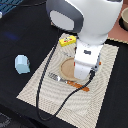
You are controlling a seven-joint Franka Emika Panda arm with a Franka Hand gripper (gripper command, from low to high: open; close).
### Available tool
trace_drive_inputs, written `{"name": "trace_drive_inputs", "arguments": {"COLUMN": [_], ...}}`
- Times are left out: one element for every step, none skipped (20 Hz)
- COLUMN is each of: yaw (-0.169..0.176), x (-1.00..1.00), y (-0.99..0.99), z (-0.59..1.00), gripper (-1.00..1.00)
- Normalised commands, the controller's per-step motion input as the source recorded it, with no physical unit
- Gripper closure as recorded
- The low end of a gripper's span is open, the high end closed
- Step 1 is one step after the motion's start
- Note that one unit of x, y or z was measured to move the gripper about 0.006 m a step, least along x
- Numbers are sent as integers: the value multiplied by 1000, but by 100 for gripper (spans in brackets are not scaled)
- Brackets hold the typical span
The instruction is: Interact with the objects in diverse but meaningful ways.
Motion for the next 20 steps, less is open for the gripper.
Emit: {"name": "trace_drive_inputs", "arguments": {"yaw": [89, 87, 84, 79, 76, 69, 30, 7, 0, 0, 0, 0, 0, 0, 0, 12, 16, 11, 15, 18], "x": [-371, -389, -363, -334, -311, -254, -209, -211, -146, -103, -151, -234, -283, -297, -280, -297, -334, -369, -374, -414], "y": [0, 0, 0, 0, 0, 14, 66, 83, 180, 226, 229, 231, 186, 166, 186, 231, 234, 260, 266, 291], "z": [-414, -394, -311, -234, -189, -20, 120, 637, 1000, 1000, 1000, 1000, 1000, 1000, 1000, 1000, 1000, 1000, 1000, 1000], "gripper": [100, 100, 100, 100, -100, -100, -100, -100, -100, -100, -100, -100, -100, -100, -100, -100, -100, -100, -100, -100]}}
